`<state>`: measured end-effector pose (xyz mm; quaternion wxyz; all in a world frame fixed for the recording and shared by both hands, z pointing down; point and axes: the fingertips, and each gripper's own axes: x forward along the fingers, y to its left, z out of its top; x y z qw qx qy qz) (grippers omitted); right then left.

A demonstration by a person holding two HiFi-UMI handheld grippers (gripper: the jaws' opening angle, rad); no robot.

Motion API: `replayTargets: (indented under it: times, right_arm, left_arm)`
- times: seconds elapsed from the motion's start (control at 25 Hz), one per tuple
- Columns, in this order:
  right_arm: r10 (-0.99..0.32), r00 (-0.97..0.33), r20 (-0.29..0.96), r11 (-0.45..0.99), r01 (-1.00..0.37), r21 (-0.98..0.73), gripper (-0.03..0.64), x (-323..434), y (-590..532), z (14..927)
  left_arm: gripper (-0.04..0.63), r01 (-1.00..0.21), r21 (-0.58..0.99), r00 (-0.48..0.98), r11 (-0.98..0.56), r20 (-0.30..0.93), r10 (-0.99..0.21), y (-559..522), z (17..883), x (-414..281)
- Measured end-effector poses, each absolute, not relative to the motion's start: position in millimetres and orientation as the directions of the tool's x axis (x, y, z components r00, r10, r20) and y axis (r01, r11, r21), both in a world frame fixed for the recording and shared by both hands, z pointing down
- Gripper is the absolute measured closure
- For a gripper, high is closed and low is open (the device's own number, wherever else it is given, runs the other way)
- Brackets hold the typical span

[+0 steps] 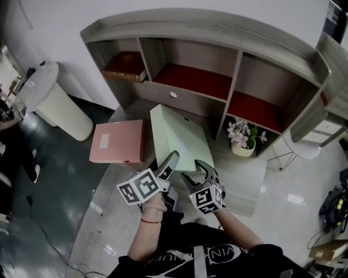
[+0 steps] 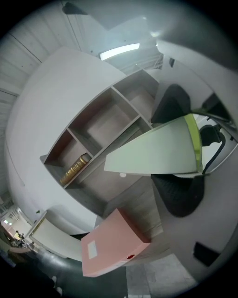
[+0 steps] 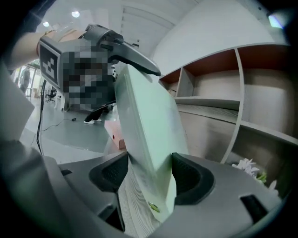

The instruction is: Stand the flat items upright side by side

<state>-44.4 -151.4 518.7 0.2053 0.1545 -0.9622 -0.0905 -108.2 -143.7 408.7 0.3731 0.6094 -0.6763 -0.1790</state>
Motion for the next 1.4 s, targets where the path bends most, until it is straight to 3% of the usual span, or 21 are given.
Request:
replayTargets:
  times: [0.72,1.2,1.4]
  right_arm:
    - [-0.520,-0.782,0.344,0.850,-0.513,0.117,0.337,-47.1,-216.5,506.0]
    - [-0.588,-0.734,0.340,0.784,-0.620,0.019,0.308,-34.9,-243.6,506.7]
    - [-0.606,-0.724,0.330,0.760,-0.649,-0.027,0.310,-26.6,-253.6,509.1]
  left_arm:
    - [0.258,-0.801,0.595,0.259,-0.067,0.245,-0.934,-249.6,375.6,-94.1]
    - [0.247,-0.825,0.516,0.379,-0.228,0.207,-0.902,-281.0,367.5,-51.5]
    - [0.269,-0.787,0.562,0.408,-0.255,0.164,-0.898,-291.2,369.5,-44.0]
